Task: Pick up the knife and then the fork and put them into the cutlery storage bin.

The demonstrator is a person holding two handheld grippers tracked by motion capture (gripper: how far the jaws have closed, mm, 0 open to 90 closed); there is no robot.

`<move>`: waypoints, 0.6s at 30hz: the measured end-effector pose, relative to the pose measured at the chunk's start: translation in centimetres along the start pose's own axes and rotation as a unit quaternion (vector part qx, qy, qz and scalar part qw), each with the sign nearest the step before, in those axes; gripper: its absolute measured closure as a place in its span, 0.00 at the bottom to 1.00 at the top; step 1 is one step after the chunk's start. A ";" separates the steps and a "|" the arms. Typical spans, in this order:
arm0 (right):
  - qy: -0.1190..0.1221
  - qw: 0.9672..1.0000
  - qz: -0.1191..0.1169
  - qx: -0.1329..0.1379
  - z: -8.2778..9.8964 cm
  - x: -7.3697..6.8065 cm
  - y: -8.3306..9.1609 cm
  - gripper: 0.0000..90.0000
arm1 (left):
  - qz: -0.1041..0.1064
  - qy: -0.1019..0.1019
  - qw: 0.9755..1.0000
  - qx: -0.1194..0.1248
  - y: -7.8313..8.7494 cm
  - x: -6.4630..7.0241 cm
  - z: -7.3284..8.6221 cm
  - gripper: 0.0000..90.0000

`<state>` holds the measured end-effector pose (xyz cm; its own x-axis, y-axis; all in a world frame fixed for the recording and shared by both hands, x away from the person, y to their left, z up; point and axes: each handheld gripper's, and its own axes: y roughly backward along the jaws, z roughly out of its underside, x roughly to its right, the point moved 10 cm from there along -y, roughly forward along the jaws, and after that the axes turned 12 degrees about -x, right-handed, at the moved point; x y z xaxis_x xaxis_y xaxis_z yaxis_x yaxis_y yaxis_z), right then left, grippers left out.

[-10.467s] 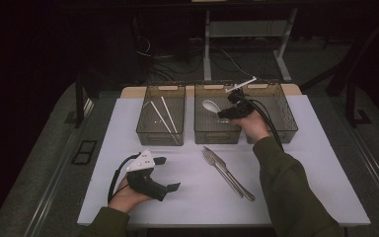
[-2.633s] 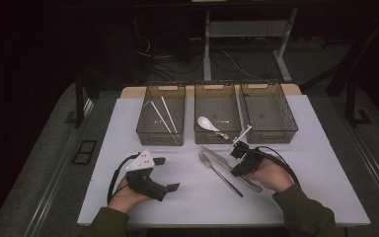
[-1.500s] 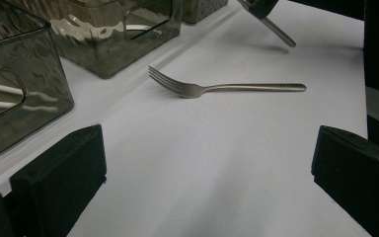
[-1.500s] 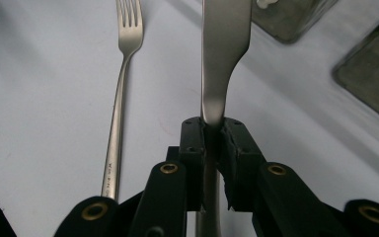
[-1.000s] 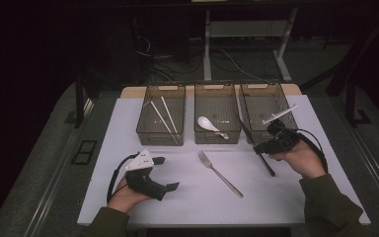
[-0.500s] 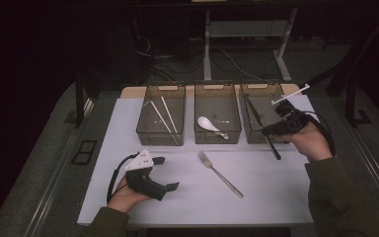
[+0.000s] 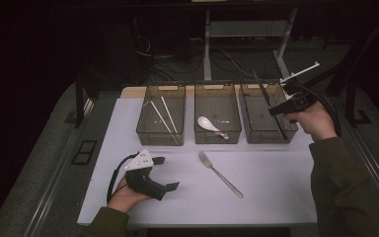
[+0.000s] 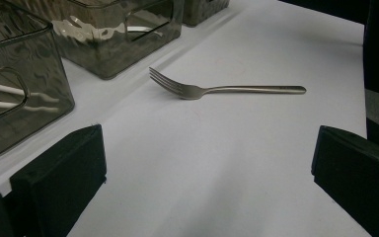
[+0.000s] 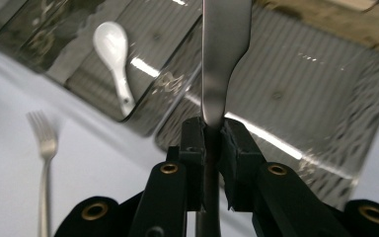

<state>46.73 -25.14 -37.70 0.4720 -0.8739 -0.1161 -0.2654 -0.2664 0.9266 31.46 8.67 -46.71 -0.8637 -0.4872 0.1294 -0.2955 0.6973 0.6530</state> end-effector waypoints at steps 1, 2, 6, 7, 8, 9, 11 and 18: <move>-0.003 1.000 0.003 -0.001 -0.3 0.3 0.1 0.89 | 0.000 0.000 1.000 0.000 0.0 0.0 0.0 0.00; -0.006 1.000 0.006 -0.002 -0.6 0.5 0.1 0.89 | 0.000 0.001 1.000 0.001 0.0 0.0 0.0 0.00; -0.013 1.000 0.016 0.004 -1.9 1.7 0.2 0.89 | 0.001 0.002 1.000 0.003 0.1 0.0 0.0 0.00; -0.013 1.000 0.022 0.008 -2.3 2.1 0.1 0.89 | 0.001 0.002 1.000 0.003 0.1 0.0 0.0 0.00; -0.012 1.000 0.024 0.010 -2.7 2.3 0.0 0.89 | 0.002 0.002 1.000 0.003 0.0 0.0 0.0 0.00; -0.012 1.000 0.023 0.010 -3.0 2.5 -0.2 0.89 | 0.002 0.002 1.000 0.002 0.0 0.0 0.0 0.00; -0.013 0.999 0.028 0.009 -3.5 3.1 -0.7 0.89 | 0.003 0.003 1.000 0.003 0.0 0.0 0.0 0.00; -0.023 0.999 0.042 -0.012 -3.8 4.7 -3.4 0.89 | 0.003 0.004 1.000 0.003 0.1 -0.2 0.1 0.00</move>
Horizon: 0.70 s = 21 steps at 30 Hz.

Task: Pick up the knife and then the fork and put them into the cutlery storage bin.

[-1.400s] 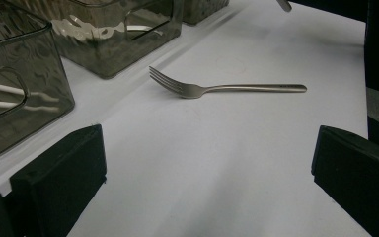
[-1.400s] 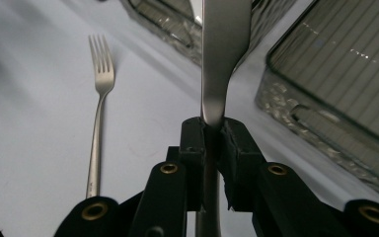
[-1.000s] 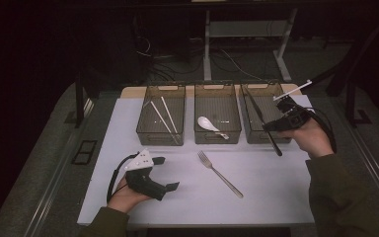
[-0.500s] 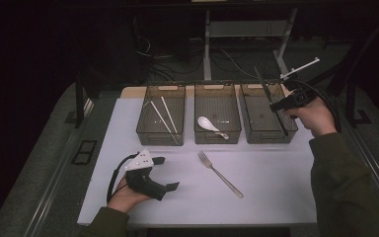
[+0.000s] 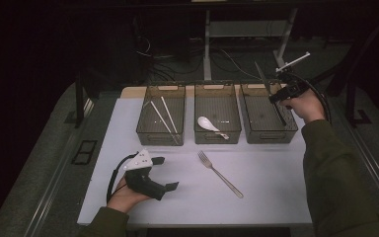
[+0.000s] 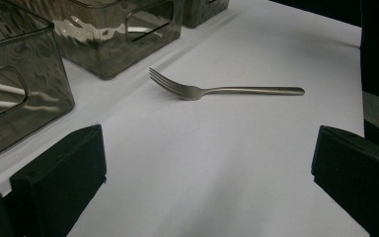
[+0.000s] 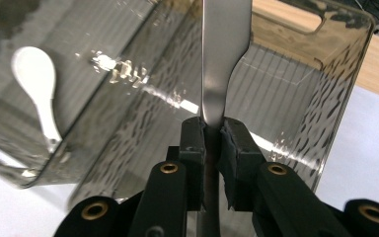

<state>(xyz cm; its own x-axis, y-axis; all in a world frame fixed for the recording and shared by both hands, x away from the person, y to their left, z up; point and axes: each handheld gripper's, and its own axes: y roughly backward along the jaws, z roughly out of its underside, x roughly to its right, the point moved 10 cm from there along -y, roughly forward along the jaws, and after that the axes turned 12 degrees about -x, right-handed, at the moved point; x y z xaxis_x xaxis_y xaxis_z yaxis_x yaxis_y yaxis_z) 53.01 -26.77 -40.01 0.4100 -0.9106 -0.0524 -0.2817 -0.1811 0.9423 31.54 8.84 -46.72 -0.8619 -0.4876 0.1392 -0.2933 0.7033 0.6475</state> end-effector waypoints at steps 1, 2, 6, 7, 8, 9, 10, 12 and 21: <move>-0.003 1.000 -0.001 0.001 0.0 0.0 -0.3 0.89 | 0.000 0.000 1.000 0.000 0.0 0.0 0.0 0.00; -0.006 1.000 -0.004 -0.001 0.1 0.1 -0.6 0.89 | 0.001 0.001 1.000 0.001 0.0 0.0 0.0 0.00; -0.009 1.000 -0.004 -0.014 0.6 0.3 -1.8 0.89 | 0.001 0.000 1.000 0.000 0.0 0.1 0.0 0.00; -0.008 1.000 -0.002 -0.014 0.7 0.4 -2.0 0.89 | 0.001 0.000 1.000 0.000 0.0 0.1 0.0 0.00; -0.008 1.000 -0.002 -0.015 0.8 0.5 -2.2 0.89 | 0.001 0.000 1.000 0.000 0.0 0.1 0.0 0.00; -0.009 1.000 -0.003 -0.016 0.9 0.5 -2.5 0.89 | 0.001 0.000 1.000 0.000 0.0 0.1 0.0 0.00; -0.010 1.000 -0.004 -0.019 1.0 0.6 -2.6 0.89 | 0.001 0.000 1.000 -0.001 0.0 0.1 0.0 0.00; -0.013 1.000 -0.004 -0.025 1.4 0.9 -3.1 0.89 | 0.002 0.001 1.000 0.000 -0.1 0.1 0.0 0.00; -0.022 0.998 -0.005 -0.050 2.8 1.7 -5.2 0.89 | 0.002 0.002 1.000 0.000 -0.1 0.1 0.0 0.00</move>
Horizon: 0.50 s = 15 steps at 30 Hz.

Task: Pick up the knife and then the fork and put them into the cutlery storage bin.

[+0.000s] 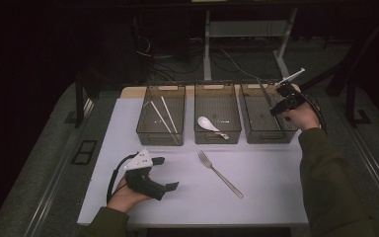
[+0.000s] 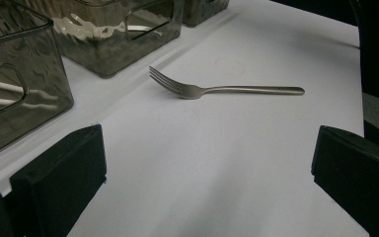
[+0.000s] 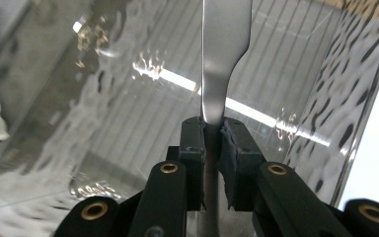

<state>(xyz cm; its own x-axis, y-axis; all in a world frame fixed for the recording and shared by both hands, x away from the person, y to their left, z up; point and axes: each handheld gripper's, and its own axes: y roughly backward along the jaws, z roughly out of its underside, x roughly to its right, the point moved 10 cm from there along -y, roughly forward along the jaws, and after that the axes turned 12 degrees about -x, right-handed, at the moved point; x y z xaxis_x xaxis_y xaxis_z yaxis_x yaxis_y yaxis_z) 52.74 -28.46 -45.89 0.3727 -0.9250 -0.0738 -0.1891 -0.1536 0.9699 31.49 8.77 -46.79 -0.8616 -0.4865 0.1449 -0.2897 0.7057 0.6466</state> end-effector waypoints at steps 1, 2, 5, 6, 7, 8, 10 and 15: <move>-0.001 1.000 0.000 -0.003 0.1 0.1 -0.2 0.89 | 0.000 0.000 1.000 0.000 0.0 0.0 0.0 0.00; -0.001 1.000 0.000 -0.005 0.2 0.1 -0.4 0.89 | 0.000 0.000 1.000 0.000 0.0 0.0 0.0 0.00; -0.001 1.000 0.001 -0.012 0.4 0.1 -0.9 0.89 | 0.000 0.000 1.000 -0.001 0.0 0.0 0.0 0.00; 0.000 1.000 0.001 -0.014 0.4 0.2 -1.0 0.89 | 0.000 0.001 1.000 -0.001 0.0 0.0 0.0 0.00; 0.000 1.000 0.002 -0.016 0.5 0.2 -1.2 0.89 | 0.000 0.001 1.000 -0.001 0.0 0.0 0.0 0.00; 0.000 1.000 0.002 -0.018 0.5 0.1 -1.3 0.89 | 0.001 0.000 1.000 -0.001 0.0 0.0 0.0 0.00; 0.003 1.000 0.003 -0.020 0.5 0.1 -1.6 0.89 | 0.000 0.001 1.000 -0.001 0.0 0.0 0.0 0.00; 0.009 0.999 0.010 -0.030 0.5 -0.1 -2.1 0.88 | 0.001 0.000 1.000 -0.002 0.0 0.0 0.0 0.00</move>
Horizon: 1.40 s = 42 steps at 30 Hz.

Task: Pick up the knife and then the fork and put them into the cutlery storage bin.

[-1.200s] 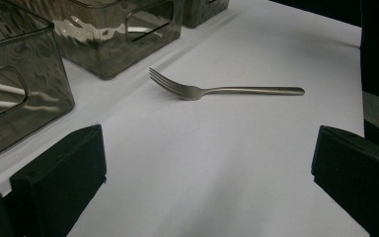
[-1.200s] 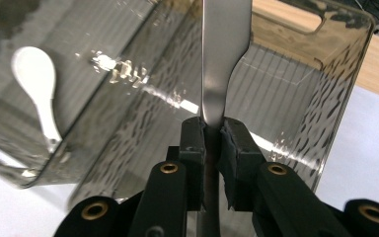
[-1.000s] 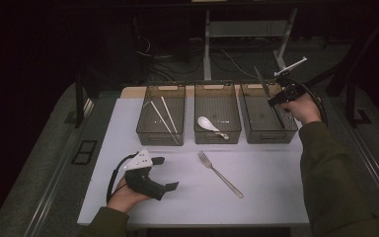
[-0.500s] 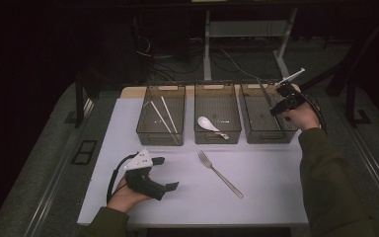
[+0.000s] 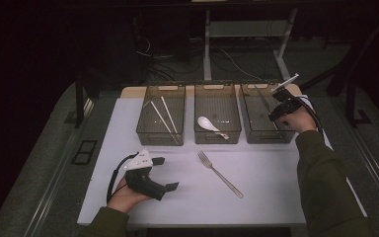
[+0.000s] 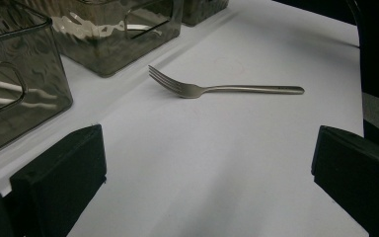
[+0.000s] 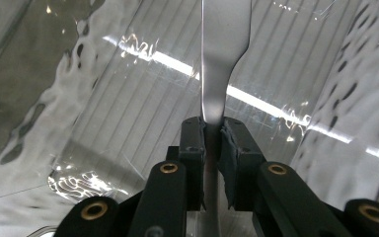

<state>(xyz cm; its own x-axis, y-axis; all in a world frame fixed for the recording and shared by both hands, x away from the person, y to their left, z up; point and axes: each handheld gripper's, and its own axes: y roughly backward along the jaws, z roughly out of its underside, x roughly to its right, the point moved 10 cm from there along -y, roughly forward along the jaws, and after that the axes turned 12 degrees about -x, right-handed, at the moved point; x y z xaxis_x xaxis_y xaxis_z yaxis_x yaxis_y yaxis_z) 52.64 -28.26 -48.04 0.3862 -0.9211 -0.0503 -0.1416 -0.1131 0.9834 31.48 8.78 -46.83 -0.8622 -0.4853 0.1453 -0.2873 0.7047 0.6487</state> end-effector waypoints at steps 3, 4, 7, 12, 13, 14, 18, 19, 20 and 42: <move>0.006 1.000 0.005 -0.005 -0.1 -0.2 -0.2 0.88 | -0.001 0.001 1.000 -0.001 0.0 0.0 0.0 0.00; 0.009 1.000 0.006 -0.006 -0.1 -0.3 -0.3 0.88 | -0.001 0.002 1.000 0.000 0.0 0.0 0.0 0.00; 0.011 1.000 0.007 -0.011 -0.1 -0.5 -0.5 0.88 | -0.001 0.002 1.000 0.000 0.0 0.0 0.0 0.00; 0.012 1.000 0.005 -0.018 -0.2 -0.8 -1.0 0.87 | -0.001 0.002 1.000 0.000 0.0 0.0 0.0 0.00; 0.012 1.000 0.002 -0.020 -0.2 -0.9 -1.1 0.87 | -0.001 0.002 1.000 0.000 0.0 0.0 0.0 0.00; 0.012 1.000 0.001 -0.022 -0.2 -1.0 -1.2 0.86 | -0.001 0.001 1.000 -0.001 0.0 0.0 0.0 0.00; 0.012 0.999 0.005 -0.034 0.0 -1.0 -1.6 0.90 | -0.001 0.002 1.000 0.000 0.0 0.0 0.0 0.00; 0.010 0.999 0.003 -0.033 0.0 -1.0 -1.6 0.89 | -0.001 0.001 1.000 0.000 0.0 0.0 0.0 0.00; 0.009 0.999 0.001 -0.031 0.0 -1.0 -1.5 0.89 | -0.001 0.001 1.000 -0.001 0.0 0.0 0.0 0.00; 0.019 0.984 -0.088 0.151 0.0 -3.3 5.6 0.46 | -0.002 -0.001 1.000 -0.002 -0.1 0.2 0.0 0.00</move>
<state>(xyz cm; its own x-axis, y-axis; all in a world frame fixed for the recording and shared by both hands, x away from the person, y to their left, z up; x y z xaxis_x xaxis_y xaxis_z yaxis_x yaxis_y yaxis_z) 50.57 -25.82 -42.33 0.4619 -0.8631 -0.2040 -0.3311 -0.3812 0.8632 31.36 8.59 -46.88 -0.8625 -0.4860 0.1411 -0.2881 0.7007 0.6527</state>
